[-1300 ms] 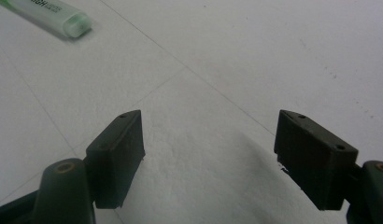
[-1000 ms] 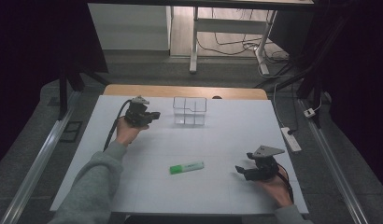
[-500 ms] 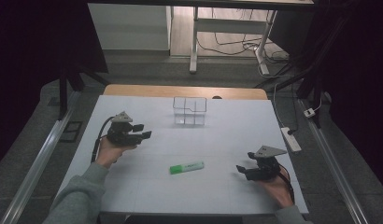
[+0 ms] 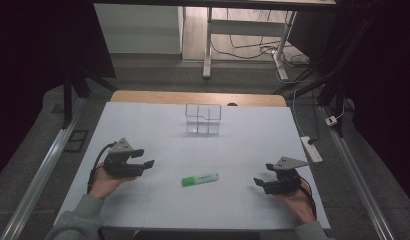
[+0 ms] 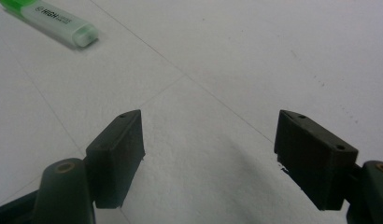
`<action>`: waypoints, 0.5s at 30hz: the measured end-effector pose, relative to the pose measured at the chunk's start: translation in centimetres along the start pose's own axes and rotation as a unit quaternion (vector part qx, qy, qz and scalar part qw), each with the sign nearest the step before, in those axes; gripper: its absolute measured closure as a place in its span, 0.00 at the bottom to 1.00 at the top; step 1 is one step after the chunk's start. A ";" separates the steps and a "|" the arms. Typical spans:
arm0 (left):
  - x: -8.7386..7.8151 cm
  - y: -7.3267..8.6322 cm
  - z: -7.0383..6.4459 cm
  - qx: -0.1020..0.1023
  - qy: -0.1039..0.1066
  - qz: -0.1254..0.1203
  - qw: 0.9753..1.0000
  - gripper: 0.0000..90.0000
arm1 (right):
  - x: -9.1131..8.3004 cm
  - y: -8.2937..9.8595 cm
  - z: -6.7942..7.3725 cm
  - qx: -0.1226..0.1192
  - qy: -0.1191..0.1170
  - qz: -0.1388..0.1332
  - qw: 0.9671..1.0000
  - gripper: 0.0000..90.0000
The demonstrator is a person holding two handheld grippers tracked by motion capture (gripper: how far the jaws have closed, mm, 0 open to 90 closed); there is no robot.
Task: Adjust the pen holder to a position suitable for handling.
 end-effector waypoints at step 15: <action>-1.0 2.8 0.3 0.005 -0.013 0.005 1.000 0.40 | -0.3 -0.4 0.0 -0.008 0.000 -0.012 1.000 0.27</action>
Point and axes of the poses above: each handheld gripper's, and its own axes: x roughly forward along the jaws, y roughly out of its underside, z roughly to its left, the point moved 10 cm from there along x, roughly forward along the jaws, and after that the axes turned 4 degrees about -z, right-handed, at the moved point
